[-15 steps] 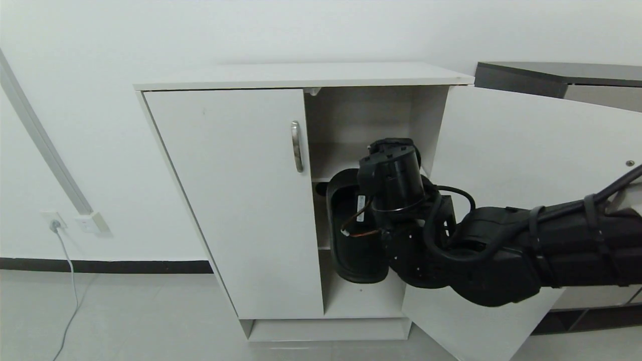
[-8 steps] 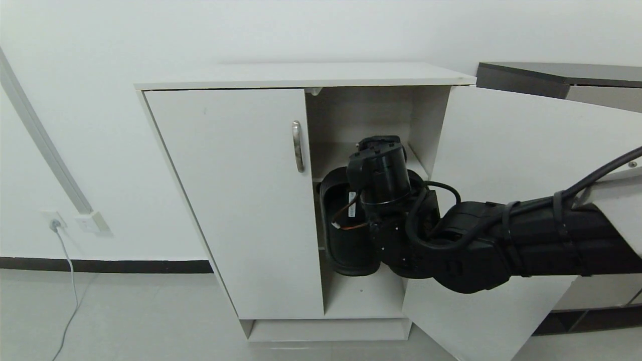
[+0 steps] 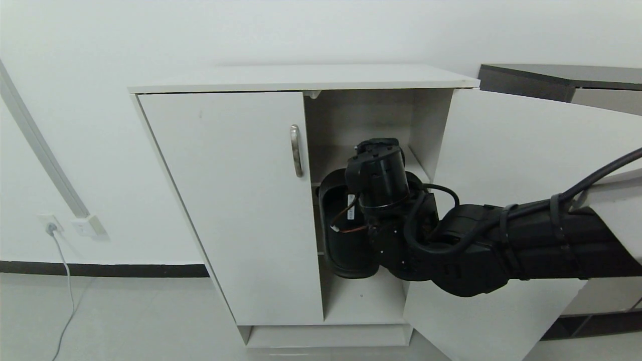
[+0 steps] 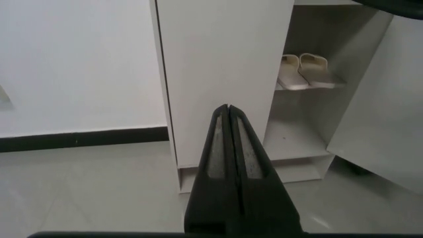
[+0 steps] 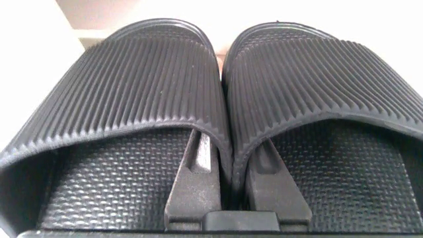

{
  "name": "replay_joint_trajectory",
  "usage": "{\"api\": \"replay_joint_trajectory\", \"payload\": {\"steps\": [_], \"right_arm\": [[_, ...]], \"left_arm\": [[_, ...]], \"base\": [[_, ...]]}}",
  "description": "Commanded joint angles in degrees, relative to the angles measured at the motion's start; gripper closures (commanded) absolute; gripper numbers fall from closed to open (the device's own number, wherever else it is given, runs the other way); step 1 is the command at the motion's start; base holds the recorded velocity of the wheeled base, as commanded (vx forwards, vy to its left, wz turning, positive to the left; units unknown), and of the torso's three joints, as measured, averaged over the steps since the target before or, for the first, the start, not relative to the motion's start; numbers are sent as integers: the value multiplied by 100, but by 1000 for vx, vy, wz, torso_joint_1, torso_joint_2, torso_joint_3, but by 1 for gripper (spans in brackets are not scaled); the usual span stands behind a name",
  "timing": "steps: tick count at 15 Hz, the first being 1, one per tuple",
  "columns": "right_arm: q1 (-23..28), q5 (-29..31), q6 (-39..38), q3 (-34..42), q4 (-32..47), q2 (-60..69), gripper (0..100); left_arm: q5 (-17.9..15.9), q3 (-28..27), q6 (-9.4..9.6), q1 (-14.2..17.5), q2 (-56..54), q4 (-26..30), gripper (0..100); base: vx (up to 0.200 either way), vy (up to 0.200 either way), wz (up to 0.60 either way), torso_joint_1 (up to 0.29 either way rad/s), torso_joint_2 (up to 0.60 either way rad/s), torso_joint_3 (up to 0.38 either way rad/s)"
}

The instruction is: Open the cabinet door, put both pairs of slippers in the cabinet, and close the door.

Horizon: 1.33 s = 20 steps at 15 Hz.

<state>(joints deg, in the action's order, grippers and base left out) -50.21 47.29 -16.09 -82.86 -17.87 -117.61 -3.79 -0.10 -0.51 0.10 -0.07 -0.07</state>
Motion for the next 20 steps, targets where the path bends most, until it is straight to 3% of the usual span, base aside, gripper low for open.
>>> {"api": "replay_joint_trajectory", "payload": {"steps": [1,8,13,15,20], "right_arm": [[-6,0,1,7,3,2,100],[-6,0,1,15,3,-16,100],[38,-9,1,121,-23,-51,100],[117,-308,10,103,-23,-86,100],[389,-457,150,-283,21,-297,100]], "left_arm": [[1,1,-2,-1,7,-1,100],[1,1,-2,-1,7,-1,100],[1,1,-10,-1,7,-1,100],[1,1,-10,-1,7,-1,100],[1,1,-10,-1,7,-1,100]], "base": [[200,0,0,12,2,-7],[200,0,0,4,2,5],[0,0,0,0,0,0],[0,0,0,0,0,0],[0,0,0,0,0,0]]}}
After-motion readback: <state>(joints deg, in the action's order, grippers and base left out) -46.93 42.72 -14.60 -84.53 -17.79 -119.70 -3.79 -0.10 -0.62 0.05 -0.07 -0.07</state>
